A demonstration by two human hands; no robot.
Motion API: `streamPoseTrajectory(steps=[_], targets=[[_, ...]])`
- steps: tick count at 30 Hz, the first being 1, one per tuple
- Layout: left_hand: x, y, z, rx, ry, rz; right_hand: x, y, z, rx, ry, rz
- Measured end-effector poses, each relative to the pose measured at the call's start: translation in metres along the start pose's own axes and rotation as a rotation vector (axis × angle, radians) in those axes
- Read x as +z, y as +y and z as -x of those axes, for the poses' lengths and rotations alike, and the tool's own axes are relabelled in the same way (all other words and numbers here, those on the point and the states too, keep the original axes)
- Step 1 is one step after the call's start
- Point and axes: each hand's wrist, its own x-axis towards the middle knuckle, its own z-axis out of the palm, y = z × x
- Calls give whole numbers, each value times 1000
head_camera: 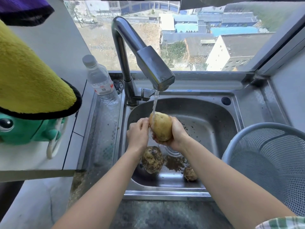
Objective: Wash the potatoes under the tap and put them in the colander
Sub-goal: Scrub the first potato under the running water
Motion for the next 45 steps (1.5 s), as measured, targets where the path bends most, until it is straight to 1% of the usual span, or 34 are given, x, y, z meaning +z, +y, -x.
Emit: streamPoseTrajectory(steps=[2, 3, 5, 7, 8, 10, 11, 12, 14, 16, 18, 19, 21, 23, 25, 26, 27, 28, 29, 30, 31, 34, 36, 37, 38, 40, 42, 43, 44, 45], targets=[[4, 11, 12, -113, -144, 310, 3, -2, 4, 44, -64, 20], [7, 14, 14, -157, -178, 430, 5, -3, 7, 81, -84, 59], [10, 20, 12, -208, -155, 566, 5, -3, 9, 175, -134, 152], [8, 28, 7, -291, -107, 600, 0, -3, 8, 264, -214, 220], [8, 31, 3, -277, -96, 563, -4, -2, 6, 296, -250, 228], [11, 28, -4, -137, -92, 469, -10, 0, 4, 325, -297, 223], [14, 26, -5, -75, -80, 460, -11, 0, 4, 321, -304, 216], [16, 27, -4, -63, -62, 479, -11, 1, 5, 302, -297, 204], [19, 28, -5, -99, 9, 548, -9, 3, 6, 232, -278, 131], [19, 29, -6, -231, 90, 642, -4, 3, 6, 99, -266, 81], [19, 22, -7, -415, 127, 733, 6, 3, 10, -81, -198, 180], [18, 20, -6, -485, 120, 783, 12, 4, 10, -177, -143, 275], [13, 16, -3, -588, 18, 866, 24, 8, 10, -393, -25, 475], [6, 16, -4, -676, -87, 957, 33, 15, 6, -666, 89, 722], [0, 13, -7, -734, -118, 1064, 39, 18, 3, -957, 159, 956], [-2, 12, -9, -748, -124, 1114, 41, 17, 3, -1108, 157, 1055], [-4, 10, -11, -759, -120, 1110, 41, 15, 2, -1252, 122, 1125], [-5, 9, -11, -751, -114, 1073, 39, 14, -1, -1362, 66, 1152], [-4, 9, -12, -726, -119, 1015, 37, 13, -3, -1405, 5, 1125], [-4, 9, -11, -693, -134, 930, 35, 11, -2, -1361, -31, 1039], [-2, 11, -9, -656, -149, 859, 33, 10, -3, -1268, -16, 905], [4, 20, 2, -536, -189, 706, 27, 1, -6, -852, 199, 576], [8, 24, 4, -484, -206, 620, 23, -3, -7, -662, 258, 466], [9, 26, 3, -489, -194, 596, 22, -4, -5, -624, 268, 487], [11, 27, 2, -504, -170, 595, 23, -3, -3, -635, 272, 551], [11, 27, -1, -539, -114, 608, 22, 4, 2, -767, 240, 703], [10, 25, -4, -583, -83, 687, 19, 13, 8, -935, 118, 798], [10, 22, -6, -598, -90, 713, 17, 18, 8, -988, 56, 823], [9, 20, -6, -602, -95, 689, 15, 21, 6, -1003, 19, 825], [8, 19, -6, -590, -90, 610, 14, 22, 6, -981, 32, 809]])
